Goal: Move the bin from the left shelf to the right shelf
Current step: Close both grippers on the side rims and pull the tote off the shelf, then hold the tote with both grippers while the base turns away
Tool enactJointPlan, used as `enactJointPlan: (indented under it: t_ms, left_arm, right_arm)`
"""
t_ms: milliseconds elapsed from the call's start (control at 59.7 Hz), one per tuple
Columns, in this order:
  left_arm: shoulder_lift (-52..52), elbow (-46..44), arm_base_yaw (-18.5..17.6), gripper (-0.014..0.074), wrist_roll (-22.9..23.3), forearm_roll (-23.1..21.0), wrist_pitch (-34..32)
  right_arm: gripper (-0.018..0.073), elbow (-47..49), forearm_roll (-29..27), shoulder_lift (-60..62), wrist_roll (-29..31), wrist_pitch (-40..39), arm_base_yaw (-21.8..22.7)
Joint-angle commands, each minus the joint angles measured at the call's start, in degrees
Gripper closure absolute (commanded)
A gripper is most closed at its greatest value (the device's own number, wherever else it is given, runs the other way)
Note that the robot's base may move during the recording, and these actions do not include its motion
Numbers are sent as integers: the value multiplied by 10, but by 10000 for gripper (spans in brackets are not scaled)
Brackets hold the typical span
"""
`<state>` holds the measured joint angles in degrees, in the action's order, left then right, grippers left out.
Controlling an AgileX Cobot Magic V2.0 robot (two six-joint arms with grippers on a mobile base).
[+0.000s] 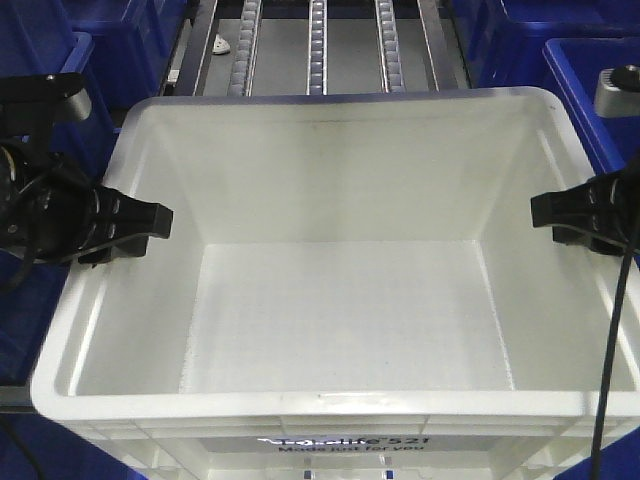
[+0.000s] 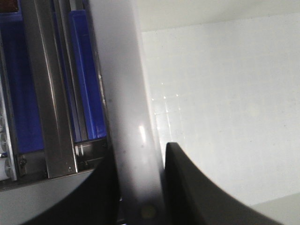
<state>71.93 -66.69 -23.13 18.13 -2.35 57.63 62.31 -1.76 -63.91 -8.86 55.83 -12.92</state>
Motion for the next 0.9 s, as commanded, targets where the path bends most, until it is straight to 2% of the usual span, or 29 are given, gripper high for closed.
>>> enactJointPlan:
  t_ms: [0,887]
  left_arm:
    - [-31,-15,-5,603,-9,-9,-52]
    - [-55,-15,-5,603,-9,-10,-67]
  right_arm:
    - [559,2,0,36,7,-98,4]
    - [559,-18,-4,50,8,-97,4]
